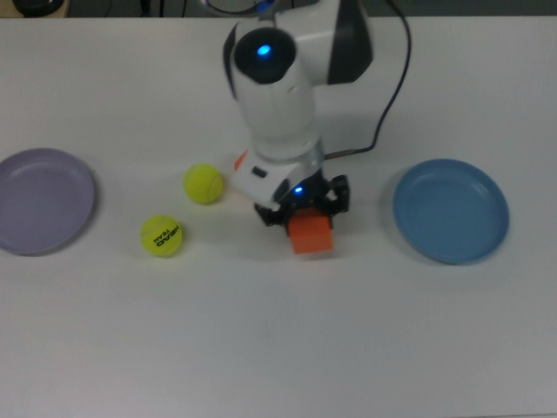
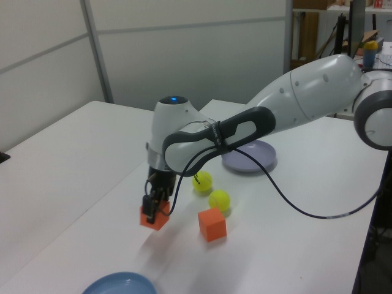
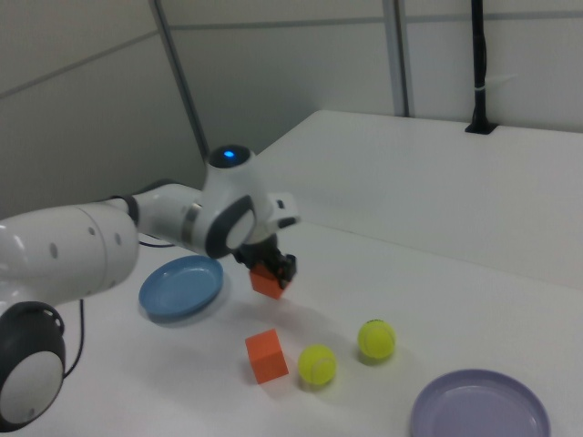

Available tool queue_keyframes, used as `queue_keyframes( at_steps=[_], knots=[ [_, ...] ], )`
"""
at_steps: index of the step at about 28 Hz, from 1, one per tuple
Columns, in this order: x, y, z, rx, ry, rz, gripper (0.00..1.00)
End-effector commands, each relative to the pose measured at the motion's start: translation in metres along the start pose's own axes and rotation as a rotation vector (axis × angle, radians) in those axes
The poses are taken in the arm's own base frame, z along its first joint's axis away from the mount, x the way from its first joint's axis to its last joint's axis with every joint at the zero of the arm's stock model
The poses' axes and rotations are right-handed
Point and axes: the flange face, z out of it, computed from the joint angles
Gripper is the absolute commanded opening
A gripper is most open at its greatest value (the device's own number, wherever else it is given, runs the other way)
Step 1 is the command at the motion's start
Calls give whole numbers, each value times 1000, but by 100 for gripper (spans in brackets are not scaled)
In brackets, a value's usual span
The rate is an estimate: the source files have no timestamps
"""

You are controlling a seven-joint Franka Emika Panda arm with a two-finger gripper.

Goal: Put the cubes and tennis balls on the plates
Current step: 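Carry the cube to the blue plate and release it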

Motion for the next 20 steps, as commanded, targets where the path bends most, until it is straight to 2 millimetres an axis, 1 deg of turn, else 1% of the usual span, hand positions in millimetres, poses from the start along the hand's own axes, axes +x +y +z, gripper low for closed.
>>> queue_keyframes(
  at_steps=[1, 3, 4, 8, 9, 12, 13, 14, 17, 18, 20],
  knots=[
    [-9, -70, -13, -40, 26, -51, 0],
    [-13, -91, -10, -59, 27, -75, 0],
    [-17, -111, -7, -75, 28, -99, 0],
    [-28, -147, 4, -104, 26, -135, 0],
    [-32, -163, 8, -113, 36, -148, 0],
    [-36, -187, 9, -115, 76, -165, 0],
    [-39, -194, 13, -118, 81, -172, 0],
    [-44, -208, 21, -126, 87, -188, 0],
    [-52, -222, 35, -144, 91, -200, 0],
    [-56, -230, 44, -155, 94, -214, 0],
    [-59, -238, 47, -155, 104, -227, 0]
  ],
)
